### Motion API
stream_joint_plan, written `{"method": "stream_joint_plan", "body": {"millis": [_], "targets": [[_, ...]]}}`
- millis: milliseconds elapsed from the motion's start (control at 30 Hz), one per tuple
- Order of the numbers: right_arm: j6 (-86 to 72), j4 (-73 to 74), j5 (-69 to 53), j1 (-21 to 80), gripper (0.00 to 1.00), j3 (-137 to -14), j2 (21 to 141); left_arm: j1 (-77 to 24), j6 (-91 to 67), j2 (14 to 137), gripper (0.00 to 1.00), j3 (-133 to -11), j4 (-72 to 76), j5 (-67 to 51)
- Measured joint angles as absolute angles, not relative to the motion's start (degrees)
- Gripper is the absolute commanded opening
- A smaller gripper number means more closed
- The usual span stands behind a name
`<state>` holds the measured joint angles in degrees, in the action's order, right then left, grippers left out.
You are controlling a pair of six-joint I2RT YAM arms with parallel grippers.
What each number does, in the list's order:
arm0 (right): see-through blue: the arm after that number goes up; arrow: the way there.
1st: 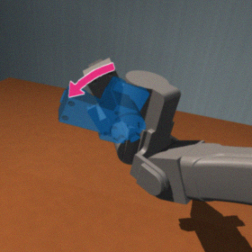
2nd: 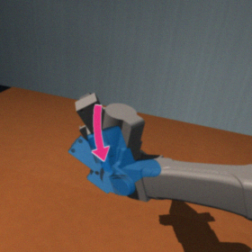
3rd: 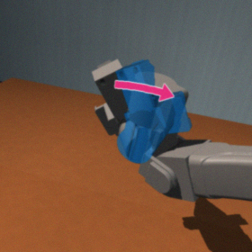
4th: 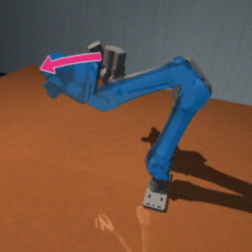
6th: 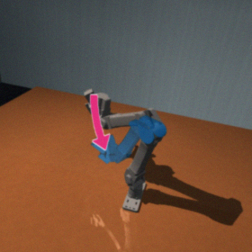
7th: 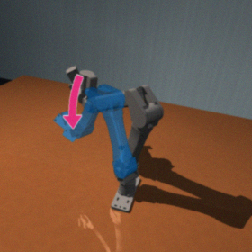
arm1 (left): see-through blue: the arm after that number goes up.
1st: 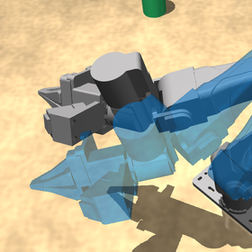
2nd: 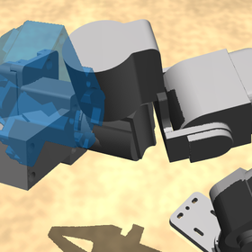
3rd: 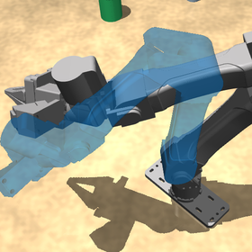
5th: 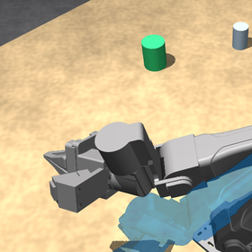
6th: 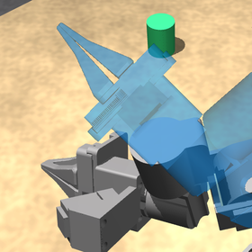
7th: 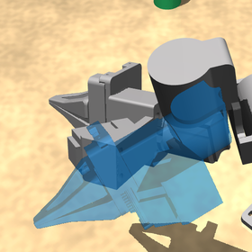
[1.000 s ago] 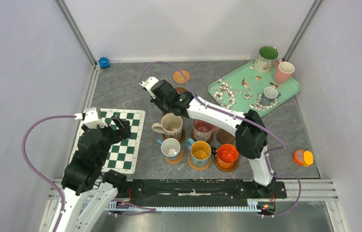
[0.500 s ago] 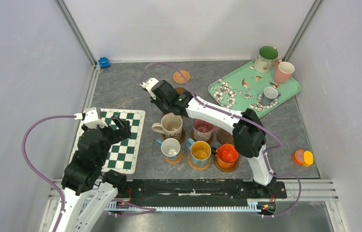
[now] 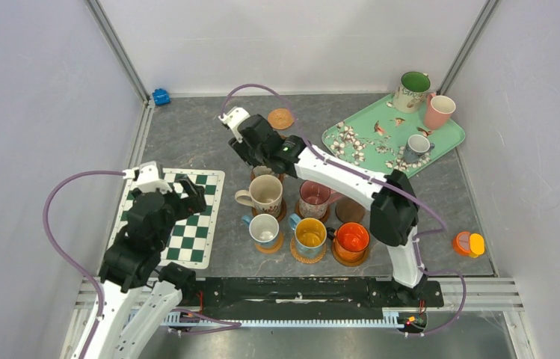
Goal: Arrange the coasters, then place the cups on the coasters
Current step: Place the cup on the coaster, then pick up the cup from the tray.
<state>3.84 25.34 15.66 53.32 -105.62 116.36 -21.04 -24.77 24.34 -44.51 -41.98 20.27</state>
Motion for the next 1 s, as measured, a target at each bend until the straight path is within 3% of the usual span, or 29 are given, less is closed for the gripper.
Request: {"method": "stream_joint_plan", "body": {"millis": [67,133,233,267,300,733,1000], "targets": [[3.4,25.2,16.5,52.9,0.42,-104.7,113.6,-21.0,-24.8,26.5,0.83,-44.5,-41.9,19.2],[3.0,24.6,17.7,52.5,0.38,-102.6,109.6,-21.0,-25.0,29.5,0.5,-44.6,-41.9,17.7],[2.4,22.7,19.4,52.1,0.28,-97.9,102.7,-21.0,-25.9,33.6,0.2,-45.1,-41.9,15.4],[2.1,21.9,19.9,51.9,0.28,-95.9,100.2,-21.0,-26.0,34.6,0.06,-45.3,-41.9,14.7],[1.5,20.8,20.4,51.9,0.27,-93.4,97.5,-21.0,-26.3,35.8,0.02,-45.6,-41.8,14.2],[-1.6,14.0,20.7,51.9,0.27,-70.4,77.2,-19.9,-28.7,63.9,0.02,-53.4,-34.1,11.2],[-4.0,10.1,17.9,51.9,0.25,-62.7,66.1,-13.6,-33.3,74.0,0.02,-53.0,-24.0,5.0]]}}
